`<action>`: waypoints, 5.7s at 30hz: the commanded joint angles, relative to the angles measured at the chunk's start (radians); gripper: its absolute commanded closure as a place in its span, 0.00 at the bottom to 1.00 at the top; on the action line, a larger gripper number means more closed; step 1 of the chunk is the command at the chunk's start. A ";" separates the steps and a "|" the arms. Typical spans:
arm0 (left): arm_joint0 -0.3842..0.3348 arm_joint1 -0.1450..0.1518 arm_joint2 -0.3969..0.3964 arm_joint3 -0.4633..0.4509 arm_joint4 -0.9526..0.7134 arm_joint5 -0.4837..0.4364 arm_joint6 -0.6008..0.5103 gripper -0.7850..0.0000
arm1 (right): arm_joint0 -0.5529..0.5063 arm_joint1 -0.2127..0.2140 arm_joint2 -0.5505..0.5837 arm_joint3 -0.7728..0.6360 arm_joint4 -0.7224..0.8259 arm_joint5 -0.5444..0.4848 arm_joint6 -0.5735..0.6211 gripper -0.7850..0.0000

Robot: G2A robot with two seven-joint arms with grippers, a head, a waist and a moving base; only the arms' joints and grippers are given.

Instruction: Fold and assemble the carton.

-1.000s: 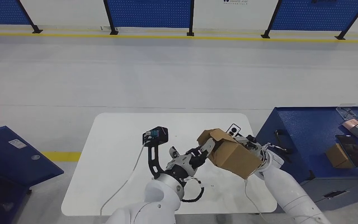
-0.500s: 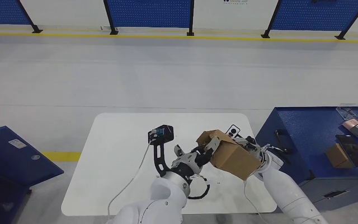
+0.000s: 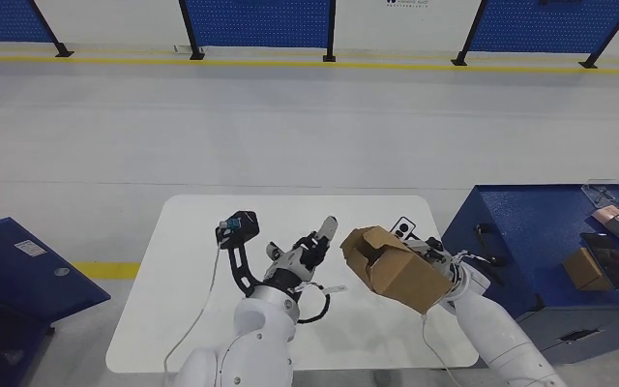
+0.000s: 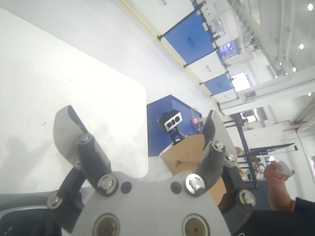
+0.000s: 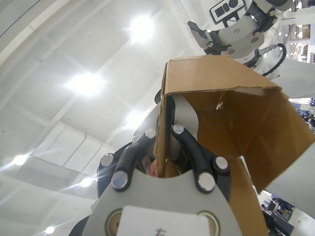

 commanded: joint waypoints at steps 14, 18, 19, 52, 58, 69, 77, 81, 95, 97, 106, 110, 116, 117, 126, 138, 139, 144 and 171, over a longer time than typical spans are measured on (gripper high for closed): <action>-0.012 0.013 0.030 -0.043 0.033 -0.026 -0.232 0.00 | 0.008 0.008 -0.016 -0.003 0.003 0.000 0.000 1.00; -0.018 0.011 0.044 -0.025 0.034 -0.030 -0.241 0.00 | 0.009 0.009 -0.018 -0.003 0.005 0.000 0.000 1.00; -0.021 0.010 0.047 -0.022 0.036 -0.033 -0.245 0.00 | 0.009 0.009 -0.018 -0.003 0.005 0.000 0.000 1.00; -0.004 0.000 0.014 -0.052 0.043 -0.017 -0.234 0.00 | 0.015 0.003 -0.030 0.001 0.014 0.000 0.000 1.00; -0.014 0.000 0.037 -0.003 0.063 -0.032 -0.256 0.00 | 0.022 0.001 -0.035 0.000 0.013 0.000 0.000 1.00; -0.017 -0.006 0.034 -0.039 0.060 -0.012 -0.248 0.00 | 0.017 0.000 -0.028 0.002 0.017 0.000 0.000 1.00; -0.004 -0.006 0.022 -0.063 0.051 -0.023 -0.238 0.00 | 0.018 0.001 -0.025 0.006 0.013 -0.002 0.000 1.00; 0.004 -0.006 0.020 -0.057 0.043 -0.030 -0.234 0.00 | 0.013 0.003 -0.015 -0.046 -0.036 -0.013 -0.067 1.00; 0.084 -0.045 -0.178 -0.082 -0.214 -0.043 0.104 0.00 | 0.089 0.012 0.036 -0.195 -0.011 0.491 -1.148 1.00; 0.084 -0.045 -0.178 -0.082 -0.214 -0.043 0.104 0.00 | 0.129 -0.005 -0.007 -0.162 0.049 0.555 -1.289 1.00; 0.084 -0.045 -0.178 -0.082 -0.214 -0.043 0.104 0.00 | 0.389 -0.098 -0.223 0.019 0.308 0.728 -1.910 1.00; 0.084 -0.045 -0.178 -0.082 -0.214 -0.043 0.104 0.00 | 0.474 -0.150 -0.326 0.087 0.428 0.723 -2.098 1.00; 0.084 -0.045 -0.178 -0.082 -0.214 -0.043 0.104 0.00 | 0.550 -0.239 -0.469 0.229 0.482 0.622 -2.251 1.00; 0.084 -0.045 -0.178 -0.082 -0.214 -0.043 0.104 0.00 | 0.555 -0.254 -0.488 0.257 0.481 0.602 -2.251 1.00; 0.084 -0.045 -0.178 -0.082 -0.214 -0.043 0.104 0.00 | 0.584 -0.382 -0.606 0.507 0.446 0.545 -2.144 1.00; 0.084 -0.045 -0.178 -0.082 -0.214 -0.043 0.104 0.00 | 0.624 -0.473 -0.620 0.684 0.365 0.571 -1.902 0.00; 0.084 -0.045 -0.178 -0.082 -0.214 -0.043 0.104 0.00 | 0.629 -0.473 -0.617 0.692 0.351 0.577 -1.873 0.00; 0.084 -0.045 -0.178 -0.082 -0.214 -0.043 0.104 0.00 | 0.660 -0.446 -0.585 0.716 0.250 0.599 -1.678 0.00; 0.084 -0.045 -0.178 -0.082 -0.214 -0.043 0.104 0.00 | 0.527 -0.113 -0.444 0.615 -0.705 -0.636 -0.442 0.00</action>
